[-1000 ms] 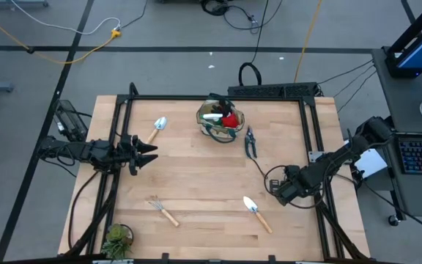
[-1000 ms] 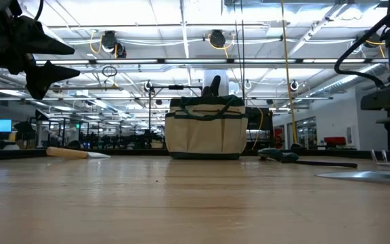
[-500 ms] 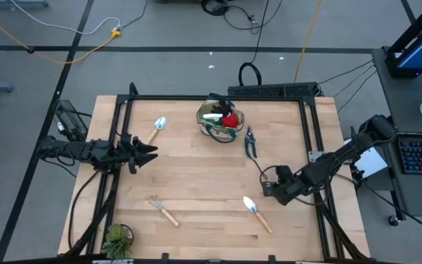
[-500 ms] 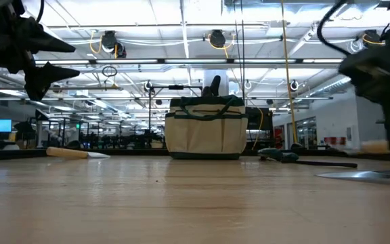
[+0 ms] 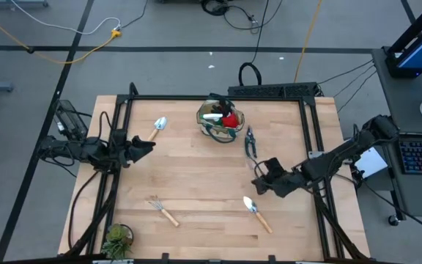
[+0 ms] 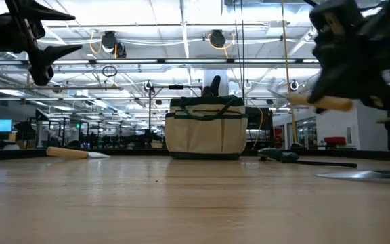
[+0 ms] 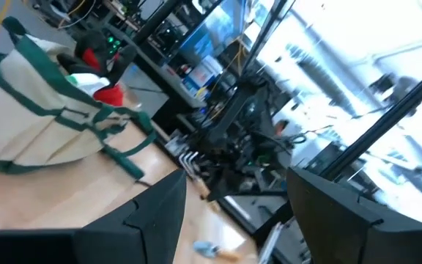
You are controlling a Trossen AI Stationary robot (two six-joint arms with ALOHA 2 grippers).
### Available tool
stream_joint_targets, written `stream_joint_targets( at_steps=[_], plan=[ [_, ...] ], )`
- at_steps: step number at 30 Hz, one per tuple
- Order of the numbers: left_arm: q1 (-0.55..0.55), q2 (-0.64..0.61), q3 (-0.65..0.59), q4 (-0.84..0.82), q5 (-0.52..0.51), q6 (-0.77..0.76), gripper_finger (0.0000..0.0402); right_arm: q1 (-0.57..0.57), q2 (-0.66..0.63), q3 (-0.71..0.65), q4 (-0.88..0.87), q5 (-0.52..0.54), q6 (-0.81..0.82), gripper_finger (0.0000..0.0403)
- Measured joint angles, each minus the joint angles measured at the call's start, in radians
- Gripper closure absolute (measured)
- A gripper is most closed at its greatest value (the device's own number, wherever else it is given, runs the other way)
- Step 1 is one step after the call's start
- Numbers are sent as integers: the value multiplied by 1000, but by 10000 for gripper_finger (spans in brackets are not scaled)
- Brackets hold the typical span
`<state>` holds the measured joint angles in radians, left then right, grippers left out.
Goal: Pick & Place Garden tools in Gardening bag
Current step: Put the right brown hand rake into the green gardening bag
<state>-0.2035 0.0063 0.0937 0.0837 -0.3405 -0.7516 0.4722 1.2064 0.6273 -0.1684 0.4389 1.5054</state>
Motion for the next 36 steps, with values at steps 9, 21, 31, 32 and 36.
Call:
stream_joint_targets(
  at_steps=[9,21,31,32,36],
  plan=[
    [0,0,0,89,-4,-44,160,-162,0,140,90,35,-473,345],
    [0,36,0,194,-114,-48,160,-374,0,395,89,32,-1171,345],
    [0,278,5,432,-144,-81,160,-478,0,486,99,30,-1619,345],
    [0,305,11,445,-151,-82,160,-482,0,486,111,30,-1666,345],
    [5,406,65,450,-160,-86,160,-492,1,486,191,28,-1862,345]
  ],
)
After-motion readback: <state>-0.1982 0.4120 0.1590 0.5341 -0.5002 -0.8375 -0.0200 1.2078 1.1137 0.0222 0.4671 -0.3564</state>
